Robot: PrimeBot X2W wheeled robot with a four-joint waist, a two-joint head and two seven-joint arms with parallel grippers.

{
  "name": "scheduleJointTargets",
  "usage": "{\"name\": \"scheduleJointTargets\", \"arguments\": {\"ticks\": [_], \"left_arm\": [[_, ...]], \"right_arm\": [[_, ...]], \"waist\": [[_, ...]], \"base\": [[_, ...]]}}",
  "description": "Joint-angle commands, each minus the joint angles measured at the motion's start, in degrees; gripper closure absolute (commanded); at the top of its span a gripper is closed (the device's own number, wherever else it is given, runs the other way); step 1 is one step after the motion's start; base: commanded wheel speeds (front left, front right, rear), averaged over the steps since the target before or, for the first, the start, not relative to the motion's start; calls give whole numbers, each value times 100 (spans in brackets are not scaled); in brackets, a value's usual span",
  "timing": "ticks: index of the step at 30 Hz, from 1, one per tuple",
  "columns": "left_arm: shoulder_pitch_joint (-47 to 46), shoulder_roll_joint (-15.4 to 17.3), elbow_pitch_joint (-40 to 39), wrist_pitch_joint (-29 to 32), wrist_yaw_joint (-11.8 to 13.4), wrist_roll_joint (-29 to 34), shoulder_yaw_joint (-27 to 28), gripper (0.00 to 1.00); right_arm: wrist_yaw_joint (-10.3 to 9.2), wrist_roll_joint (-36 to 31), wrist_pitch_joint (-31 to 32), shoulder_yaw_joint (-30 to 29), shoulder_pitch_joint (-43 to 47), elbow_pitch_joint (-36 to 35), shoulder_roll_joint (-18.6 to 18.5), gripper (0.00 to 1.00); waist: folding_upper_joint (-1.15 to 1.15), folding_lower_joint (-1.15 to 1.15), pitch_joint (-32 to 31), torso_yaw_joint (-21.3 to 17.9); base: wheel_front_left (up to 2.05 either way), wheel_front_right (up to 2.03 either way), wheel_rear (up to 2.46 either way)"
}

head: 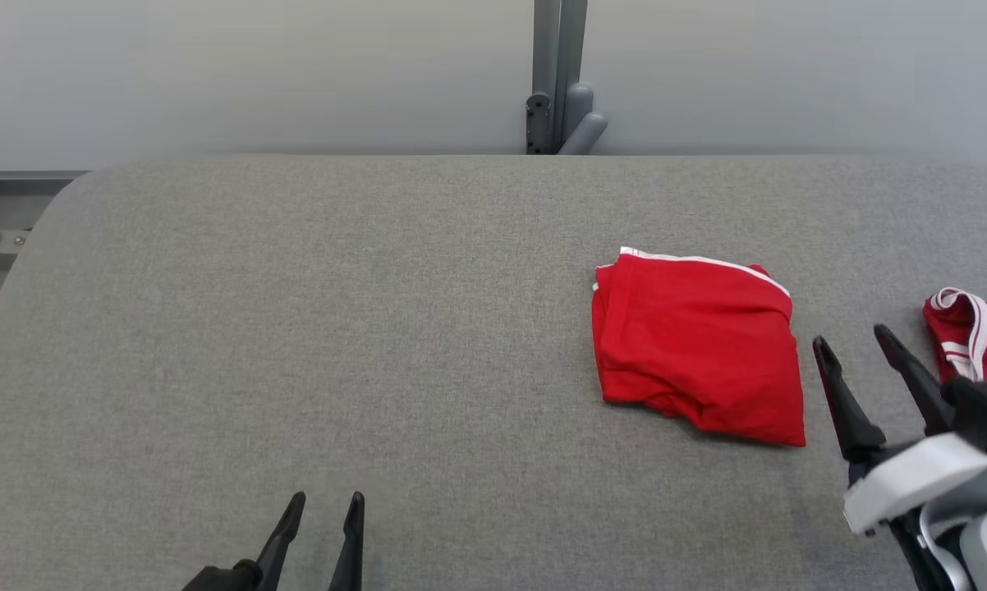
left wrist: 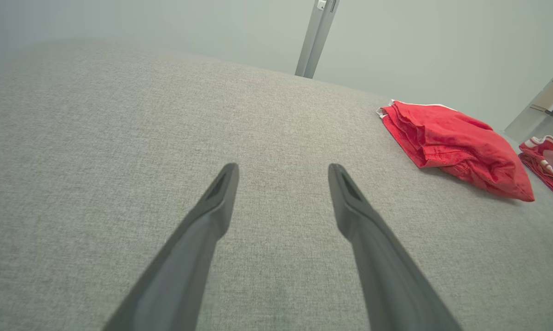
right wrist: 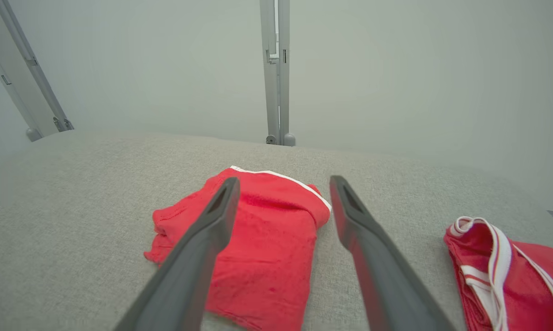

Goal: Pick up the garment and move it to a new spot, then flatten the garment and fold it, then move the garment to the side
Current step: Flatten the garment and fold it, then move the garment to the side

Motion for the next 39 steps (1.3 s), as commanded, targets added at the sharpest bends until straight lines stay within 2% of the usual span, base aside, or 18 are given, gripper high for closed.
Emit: {"name": "scheduleJointTargets", "arguments": {"ticks": [1,4,7,9,13,20,39], "left_arm": [[99,-45,-44,-13,-18,70,85,0],[225,-107,-99,-13,-21,161,285,0],[298,-179,-131,-13,-29,284,488,0],[360,-223,-181,-13,-36,366,637,0],[462,-267,-345,-13,-51,536,836,0],[584,-291,-450,-13,-64,520,913,0],[603,-292,-404,-13,-57,412,871,0]], "right_arm": [[1,-88,-215,-113,242,-4,74,0],[0,-357,-722,-431,711,168,246,0],[0,-650,-961,-636,1070,350,535,0],[-3,-938,-1001,-790,1260,348,647,0],[-1,-1305,-996,-1094,1697,73,1111,0],[-2,-1589,-996,-1554,1980,-374,1582,0],[-2,-1716,-998,-1743,1782,-667,1666,0]], "waist": [[0,0,-72,-38],[0,0,-161,-51],[0,0,-220,-40],[0,0,-253,-28],[0,0,-311,-10],[0,0,-333,-47],[0,0,-297,9]], "base": [[0,0,0],[0,0,0],[0,0,0],[0,0,0],[0,0,0],[0,0,0],[0,0,0]]}}
